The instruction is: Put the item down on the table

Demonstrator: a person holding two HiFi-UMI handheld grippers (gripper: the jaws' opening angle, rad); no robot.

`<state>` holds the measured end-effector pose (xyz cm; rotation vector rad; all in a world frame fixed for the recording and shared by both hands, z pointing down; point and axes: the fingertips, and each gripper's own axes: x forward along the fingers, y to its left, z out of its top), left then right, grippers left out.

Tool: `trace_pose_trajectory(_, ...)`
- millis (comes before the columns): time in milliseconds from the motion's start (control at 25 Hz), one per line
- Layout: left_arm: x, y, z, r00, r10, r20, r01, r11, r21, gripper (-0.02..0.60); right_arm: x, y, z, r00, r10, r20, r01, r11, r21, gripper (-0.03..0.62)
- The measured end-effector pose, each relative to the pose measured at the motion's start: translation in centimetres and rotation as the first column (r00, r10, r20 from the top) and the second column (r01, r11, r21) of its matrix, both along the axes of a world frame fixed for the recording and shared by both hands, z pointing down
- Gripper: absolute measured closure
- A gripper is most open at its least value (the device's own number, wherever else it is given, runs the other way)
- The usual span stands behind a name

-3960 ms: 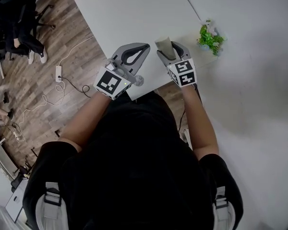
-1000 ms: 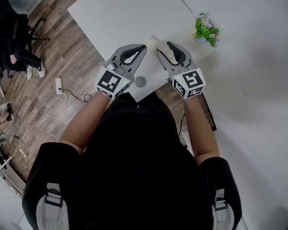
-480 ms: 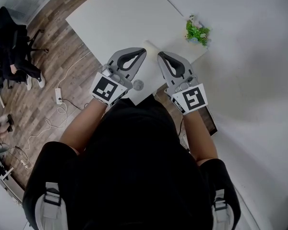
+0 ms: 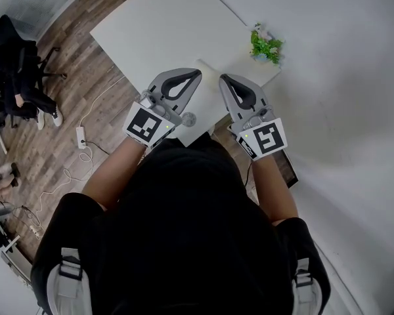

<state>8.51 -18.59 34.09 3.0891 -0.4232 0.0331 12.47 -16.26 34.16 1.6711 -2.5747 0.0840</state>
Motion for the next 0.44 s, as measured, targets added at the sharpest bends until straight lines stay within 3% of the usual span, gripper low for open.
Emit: trace_pose_trajectory(440, -0.25, -0.23, -0.49, 1.000, 0.003, -0.006, -0.002, 1.000, 0.008, 0.588, -0.15, -0.22, -0.51, 1.000, 0.004, 0.004, -0.004, 1.000, 0.011, 0.589)
